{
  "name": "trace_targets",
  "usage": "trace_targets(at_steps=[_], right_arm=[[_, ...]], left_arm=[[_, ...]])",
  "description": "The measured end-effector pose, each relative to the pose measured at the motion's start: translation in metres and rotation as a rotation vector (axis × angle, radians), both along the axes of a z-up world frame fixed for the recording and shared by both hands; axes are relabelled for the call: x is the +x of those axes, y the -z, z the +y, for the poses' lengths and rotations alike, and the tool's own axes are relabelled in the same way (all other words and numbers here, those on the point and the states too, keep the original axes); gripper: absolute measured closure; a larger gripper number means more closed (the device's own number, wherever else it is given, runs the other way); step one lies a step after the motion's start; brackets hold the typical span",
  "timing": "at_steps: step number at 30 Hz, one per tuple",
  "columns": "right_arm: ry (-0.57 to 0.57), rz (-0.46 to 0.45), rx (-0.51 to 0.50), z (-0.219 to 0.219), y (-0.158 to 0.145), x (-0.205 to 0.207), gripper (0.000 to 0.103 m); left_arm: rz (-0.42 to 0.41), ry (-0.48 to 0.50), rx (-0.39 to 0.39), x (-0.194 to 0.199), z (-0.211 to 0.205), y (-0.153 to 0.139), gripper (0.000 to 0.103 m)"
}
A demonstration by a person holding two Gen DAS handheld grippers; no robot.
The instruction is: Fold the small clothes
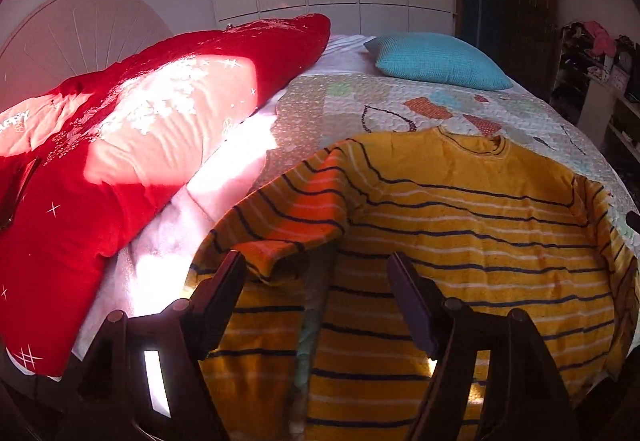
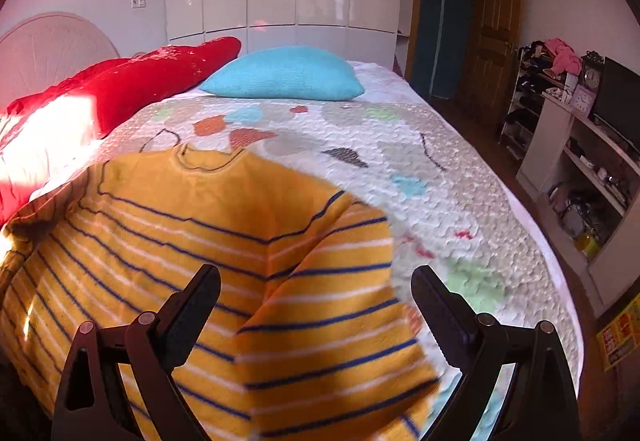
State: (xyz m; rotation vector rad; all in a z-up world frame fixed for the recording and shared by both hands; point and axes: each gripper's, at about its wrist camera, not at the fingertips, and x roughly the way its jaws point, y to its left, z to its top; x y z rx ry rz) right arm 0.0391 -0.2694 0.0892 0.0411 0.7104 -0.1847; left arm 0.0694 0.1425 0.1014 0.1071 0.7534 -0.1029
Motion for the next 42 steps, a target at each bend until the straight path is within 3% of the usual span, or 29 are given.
trace_targets(at_steps=[3, 7, 11, 13, 14, 15, 16, 18, 25, 27, 30, 32, 34, 35, 36, 42], right_arm=[[0.049, 0.096, -0.027, -0.037, 0.012, 0.054, 0.005], [0.039, 0.208, 0.125, -0.074, 0.037, 0.116, 0.005], [0.0, 0.334, 0.204, -0.075, 0.071, 0.163, 0.005], [-0.031, 0.403, 0.167, -0.061, 0.085, 0.171, 0.025], [-0.059, 0.392, 0.143, -0.054, 0.083, 0.17, 0.043], [-0.076, 0.378, 0.124, -0.047, 0.077, 0.168, 0.074], [-0.08, 0.374, 0.106, -0.044, 0.071, 0.166, 0.091], [-0.098, 0.347, 0.144, -0.047, 0.058, 0.166, 0.096], [0.011, 0.322, -0.041, -0.053, 0.03, 0.212, 0.103], [0.097, 0.312, -0.133, -0.062, 0.028, 0.227, 0.103], [0.185, 0.364, -0.115, -0.087, 0.029, 0.24, 0.103], [0.175, 0.356, -0.041, -0.096, 0.024, 0.228, 0.099], [0.109, 0.337, 0.074, -0.098, 0.018, 0.201, 0.073], [0.089, 0.322, 0.113, -0.097, 0.016, 0.183, 0.049], [0.078, 0.303, 0.142, -0.094, 0.015, 0.163, 0.039], [-0.011, 0.313, 0.207, -0.068, 0.027, 0.032, 0.038]], left_arm=[[0.004, 0.056, -0.044, -0.009, -0.025, 0.004, 0.03], [0.051, 0.104, -0.115, -0.016, -0.047, 0.016, 0.03], [0.085, 0.125, -0.143, -0.022, -0.062, 0.029, 0.03], [0.098, 0.127, -0.149, -0.027, -0.065, 0.035, 0.03], [0.102, 0.125, -0.151, -0.029, -0.066, 0.037, 0.03], [0.105, 0.121, -0.152, -0.033, -0.065, 0.04, 0.03], [0.109, 0.117, -0.149, -0.035, -0.064, 0.043, 0.03], [0.124, 0.108, -0.145, -0.037, -0.06, 0.048, 0.03], [0.137, 0.057, -0.195, -0.04, -0.048, 0.052, 0.03], [0.136, 0.043, -0.213, -0.041, -0.045, 0.05, 0.03], [0.144, 0.039, -0.25, -0.043, -0.043, 0.047, 0.03], [0.133, 0.04, -0.251, -0.046, -0.044, 0.044, 0.03], [0.122, 0.042, -0.236, -0.049, -0.046, 0.043, 0.027], [0.119, 0.041, -0.226, -0.05, -0.048, 0.043, 0.026], [0.115, 0.039, -0.213, -0.051, -0.05, 0.044, 0.026], [0.127, 0.023, -0.147, -0.06, -0.06, 0.054, 0.026]])
